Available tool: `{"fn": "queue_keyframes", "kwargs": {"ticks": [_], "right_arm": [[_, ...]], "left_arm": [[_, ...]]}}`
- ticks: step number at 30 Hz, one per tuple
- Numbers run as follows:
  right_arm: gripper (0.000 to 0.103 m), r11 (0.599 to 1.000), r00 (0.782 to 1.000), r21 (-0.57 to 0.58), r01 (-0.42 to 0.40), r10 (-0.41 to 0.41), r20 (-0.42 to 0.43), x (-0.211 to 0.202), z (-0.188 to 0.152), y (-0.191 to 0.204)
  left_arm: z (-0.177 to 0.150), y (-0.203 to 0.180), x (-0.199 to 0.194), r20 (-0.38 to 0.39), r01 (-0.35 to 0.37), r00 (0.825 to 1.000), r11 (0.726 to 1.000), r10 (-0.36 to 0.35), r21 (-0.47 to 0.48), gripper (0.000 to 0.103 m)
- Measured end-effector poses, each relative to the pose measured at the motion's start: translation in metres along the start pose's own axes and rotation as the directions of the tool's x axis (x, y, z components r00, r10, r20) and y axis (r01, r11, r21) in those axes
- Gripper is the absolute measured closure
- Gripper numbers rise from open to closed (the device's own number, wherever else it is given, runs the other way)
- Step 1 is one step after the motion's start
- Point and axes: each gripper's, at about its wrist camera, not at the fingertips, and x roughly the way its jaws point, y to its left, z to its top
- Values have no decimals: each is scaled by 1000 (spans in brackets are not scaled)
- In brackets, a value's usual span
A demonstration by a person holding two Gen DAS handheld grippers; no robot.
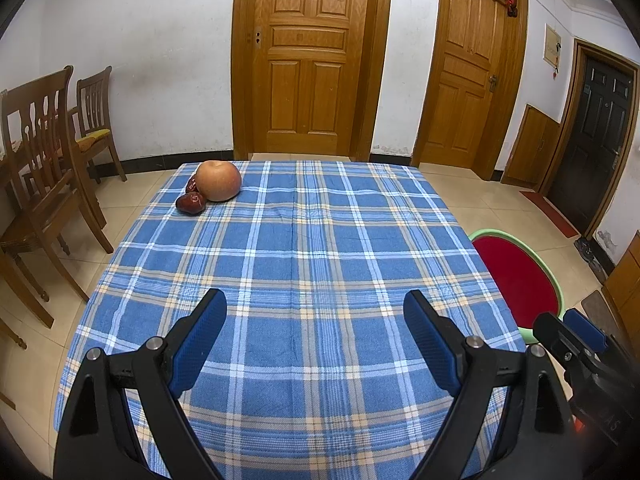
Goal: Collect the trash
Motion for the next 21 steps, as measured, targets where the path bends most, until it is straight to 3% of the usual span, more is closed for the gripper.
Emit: {"fn": "queue_keyframes", "kwargs": {"ticks": [21], "right_arm": [[22, 1000, 1000, 1, -1, 1, -1, 0, 0, 0]], "left_arm": [[-2, -1, 3, -2, 11, 1000, 1000, -11, 12, 14]]}}
